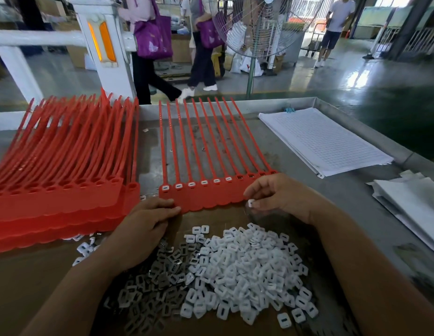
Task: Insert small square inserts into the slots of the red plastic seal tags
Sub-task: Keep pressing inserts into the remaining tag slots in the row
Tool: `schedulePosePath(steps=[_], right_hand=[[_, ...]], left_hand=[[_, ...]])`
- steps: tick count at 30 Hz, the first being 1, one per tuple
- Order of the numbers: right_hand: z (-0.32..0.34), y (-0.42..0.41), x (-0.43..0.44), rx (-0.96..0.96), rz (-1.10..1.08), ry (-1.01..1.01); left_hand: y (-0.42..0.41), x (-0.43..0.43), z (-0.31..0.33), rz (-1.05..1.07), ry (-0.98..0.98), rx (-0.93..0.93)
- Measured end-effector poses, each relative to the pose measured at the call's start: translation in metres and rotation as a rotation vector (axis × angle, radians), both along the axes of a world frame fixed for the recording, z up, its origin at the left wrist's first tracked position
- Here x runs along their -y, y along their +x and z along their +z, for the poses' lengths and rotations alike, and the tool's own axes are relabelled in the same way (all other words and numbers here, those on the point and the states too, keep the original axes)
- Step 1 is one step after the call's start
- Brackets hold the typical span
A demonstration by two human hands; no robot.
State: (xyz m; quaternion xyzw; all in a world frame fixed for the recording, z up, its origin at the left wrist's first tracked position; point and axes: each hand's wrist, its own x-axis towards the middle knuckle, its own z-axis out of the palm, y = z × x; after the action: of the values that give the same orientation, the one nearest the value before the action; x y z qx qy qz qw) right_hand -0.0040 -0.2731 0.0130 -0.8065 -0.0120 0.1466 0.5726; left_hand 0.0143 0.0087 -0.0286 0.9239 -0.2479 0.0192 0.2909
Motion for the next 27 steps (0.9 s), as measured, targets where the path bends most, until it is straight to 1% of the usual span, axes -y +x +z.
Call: schedulePosePath(steps=[3,5,10,14,17,27], right_hand=[[-0.003,0.003,0.000,0.003,-0.030,0.005],[-0.004,0.006,0.000,0.038,-0.064,-0.057],[-0.004,0.024,-0.001,0.287,-0.185,-0.328],[-0.010,0.046,-0.001,0.377,-0.288,-0.333],[-0.015,0.061,-0.003,0.373,-0.319,-0.351],[-0.020,0.068,-0.012,0.295,-0.195,-0.509]], left_hand=[[0.000,0.001,0.000,0.002,-0.002,-0.004],[0.000,0.001,0.000,-0.001,-0.005,-0.002],[-0.001,0.002,0.000,0.000,-0.028,-0.003],[-0.002,0.001,0.001,0.000,-0.043,-0.013],[-0.003,0.001,0.001,-0.002,-0.045,-0.011],[-0.003,0.001,0.001,0.001,-0.044,-0.012]])
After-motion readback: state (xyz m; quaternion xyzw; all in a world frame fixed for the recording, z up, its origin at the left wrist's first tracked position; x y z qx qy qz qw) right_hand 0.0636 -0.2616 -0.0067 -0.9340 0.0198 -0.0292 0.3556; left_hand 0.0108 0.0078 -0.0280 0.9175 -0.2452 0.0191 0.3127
